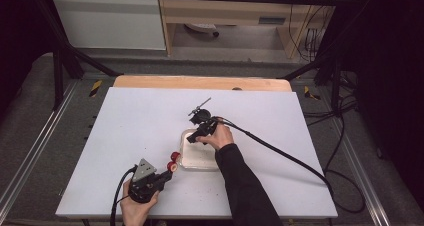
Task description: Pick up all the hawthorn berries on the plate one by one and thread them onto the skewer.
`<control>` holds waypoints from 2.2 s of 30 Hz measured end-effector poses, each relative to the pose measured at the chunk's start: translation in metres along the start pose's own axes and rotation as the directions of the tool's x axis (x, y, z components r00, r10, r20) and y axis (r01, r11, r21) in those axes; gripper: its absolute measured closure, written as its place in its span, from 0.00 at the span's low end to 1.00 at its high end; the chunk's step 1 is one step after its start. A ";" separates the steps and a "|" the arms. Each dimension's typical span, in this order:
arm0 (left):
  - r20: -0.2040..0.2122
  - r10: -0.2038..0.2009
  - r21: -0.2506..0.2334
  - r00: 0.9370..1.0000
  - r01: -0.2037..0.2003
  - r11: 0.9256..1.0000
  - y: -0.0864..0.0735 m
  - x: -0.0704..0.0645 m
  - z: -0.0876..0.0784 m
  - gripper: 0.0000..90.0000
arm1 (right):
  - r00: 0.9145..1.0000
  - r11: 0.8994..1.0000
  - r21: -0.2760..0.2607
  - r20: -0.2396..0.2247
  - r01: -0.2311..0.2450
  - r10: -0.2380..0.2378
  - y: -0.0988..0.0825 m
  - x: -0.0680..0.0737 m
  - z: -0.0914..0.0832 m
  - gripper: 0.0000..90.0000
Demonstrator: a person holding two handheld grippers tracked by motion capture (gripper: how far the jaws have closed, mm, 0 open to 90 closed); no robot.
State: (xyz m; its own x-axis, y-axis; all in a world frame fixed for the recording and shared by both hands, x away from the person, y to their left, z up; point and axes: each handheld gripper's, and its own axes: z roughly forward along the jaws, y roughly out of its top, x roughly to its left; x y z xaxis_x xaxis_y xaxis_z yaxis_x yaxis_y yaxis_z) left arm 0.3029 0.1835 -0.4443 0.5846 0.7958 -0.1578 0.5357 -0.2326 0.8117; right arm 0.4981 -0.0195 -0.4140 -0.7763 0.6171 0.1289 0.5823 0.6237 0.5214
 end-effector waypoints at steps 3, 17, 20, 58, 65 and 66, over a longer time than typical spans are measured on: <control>0.001 0.000 -0.001 1.000 0.000 1.000 0.000 0.000 0.000 0.98 | 1.000 1.000 0.013 0.003 0.006 -0.006 0.000 -0.001 0.003 0.50; -0.001 0.008 0.006 1.000 -0.007 1.000 -0.001 0.000 0.001 0.98 | 1.000 0.998 0.052 0.006 0.028 -0.028 0.001 -0.004 0.011 0.65; 0.002 0.004 0.005 1.000 -0.004 1.000 -0.001 0.000 0.000 0.98 | 1.000 0.998 0.056 0.007 0.024 -0.024 0.001 -0.004 0.011 0.68; 0.040 0.041 -0.009 0.998 -0.041 0.999 0.008 -0.037 0.020 0.98 | 0.965 0.909 -0.327 -0.124 -0.258 0.230 -0.075 0.007 -0.071 0.69; 0.050 0.031 -0.022 0.998 -0.030 0.999 0.010 -0.048 0.026 0.98 | 0.941 0.844 -0.419 -0.191 -0.334 0.278 -0.096 0.010 -0.075 0.69; 0.051 0.030 -0.024 0.998 -0.029 0.999 0.010 -0.049 0.026 0.98 | 0.940 0.841 -0.424 -0.196 -0.337 0.278 -0.098 0.010 -0.074 0.69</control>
State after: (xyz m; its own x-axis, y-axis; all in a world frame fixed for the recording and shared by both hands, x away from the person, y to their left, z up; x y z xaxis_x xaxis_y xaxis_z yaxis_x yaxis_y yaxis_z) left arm 0.2955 0.1274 -0.4436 0.6304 0.7593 -0.1617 0.5041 -0.2420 0.8290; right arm 0.4151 -0.1103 -0.4012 -0.6151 0.6598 0.4316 0.6490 0.1129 0.7523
